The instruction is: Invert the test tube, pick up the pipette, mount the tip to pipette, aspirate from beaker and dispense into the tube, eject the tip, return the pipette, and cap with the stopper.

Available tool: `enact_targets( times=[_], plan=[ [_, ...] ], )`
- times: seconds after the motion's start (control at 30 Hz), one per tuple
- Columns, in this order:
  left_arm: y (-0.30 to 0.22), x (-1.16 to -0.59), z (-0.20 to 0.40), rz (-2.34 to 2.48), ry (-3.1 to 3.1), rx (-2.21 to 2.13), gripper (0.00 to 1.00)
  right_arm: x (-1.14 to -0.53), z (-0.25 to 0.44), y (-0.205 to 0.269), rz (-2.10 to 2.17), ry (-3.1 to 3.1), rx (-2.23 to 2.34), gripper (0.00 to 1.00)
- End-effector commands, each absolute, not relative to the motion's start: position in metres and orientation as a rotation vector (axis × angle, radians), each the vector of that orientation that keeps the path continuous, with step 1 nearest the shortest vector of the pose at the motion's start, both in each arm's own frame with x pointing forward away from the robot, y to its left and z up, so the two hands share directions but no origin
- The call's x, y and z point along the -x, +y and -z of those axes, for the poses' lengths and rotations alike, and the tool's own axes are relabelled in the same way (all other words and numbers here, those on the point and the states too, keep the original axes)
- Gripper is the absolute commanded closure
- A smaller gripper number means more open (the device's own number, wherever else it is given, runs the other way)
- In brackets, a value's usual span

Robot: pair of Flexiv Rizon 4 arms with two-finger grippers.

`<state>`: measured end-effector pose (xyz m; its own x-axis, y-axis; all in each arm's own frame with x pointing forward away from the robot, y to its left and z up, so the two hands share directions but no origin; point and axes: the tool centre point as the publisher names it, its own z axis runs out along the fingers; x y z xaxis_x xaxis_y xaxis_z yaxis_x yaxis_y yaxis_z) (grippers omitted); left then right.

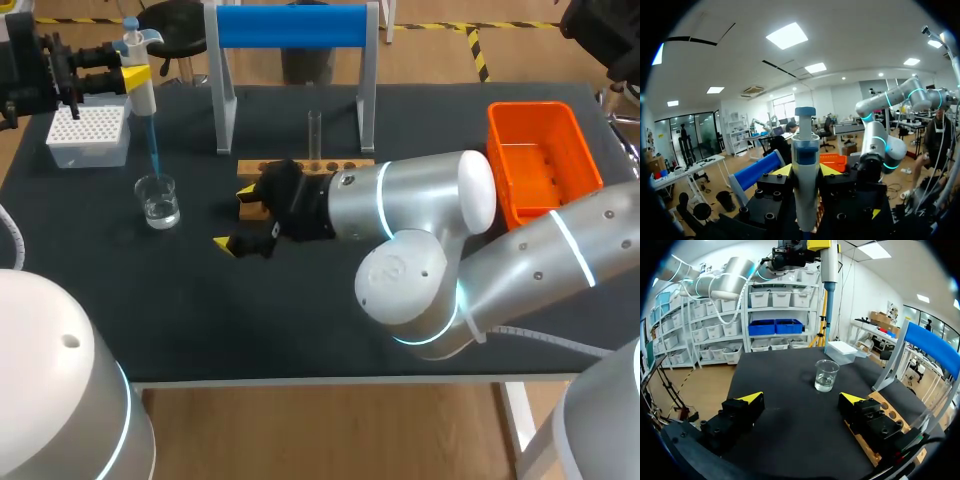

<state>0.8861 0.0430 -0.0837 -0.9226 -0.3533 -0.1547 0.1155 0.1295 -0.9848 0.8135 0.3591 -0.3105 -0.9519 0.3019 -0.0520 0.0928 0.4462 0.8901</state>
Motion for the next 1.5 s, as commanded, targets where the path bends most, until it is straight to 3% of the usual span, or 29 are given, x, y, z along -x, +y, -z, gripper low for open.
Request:
enact_targets(
  times=[0.03, 1.5],
  plan=[
    [0.045, -0.889, 0.092, 1.853, 2.052, 0.241, 1.00, -0.813, 0.311, 0.360, -1.513, 2.491, -0.348, 0.00],
    [0.077, -0.928, 0.153, 1.918, 2.010, 0.364, 1.00, -0.813, 0.311, 0.360, -1.513, 2.491, -0.348, 0.00]
  ],
)
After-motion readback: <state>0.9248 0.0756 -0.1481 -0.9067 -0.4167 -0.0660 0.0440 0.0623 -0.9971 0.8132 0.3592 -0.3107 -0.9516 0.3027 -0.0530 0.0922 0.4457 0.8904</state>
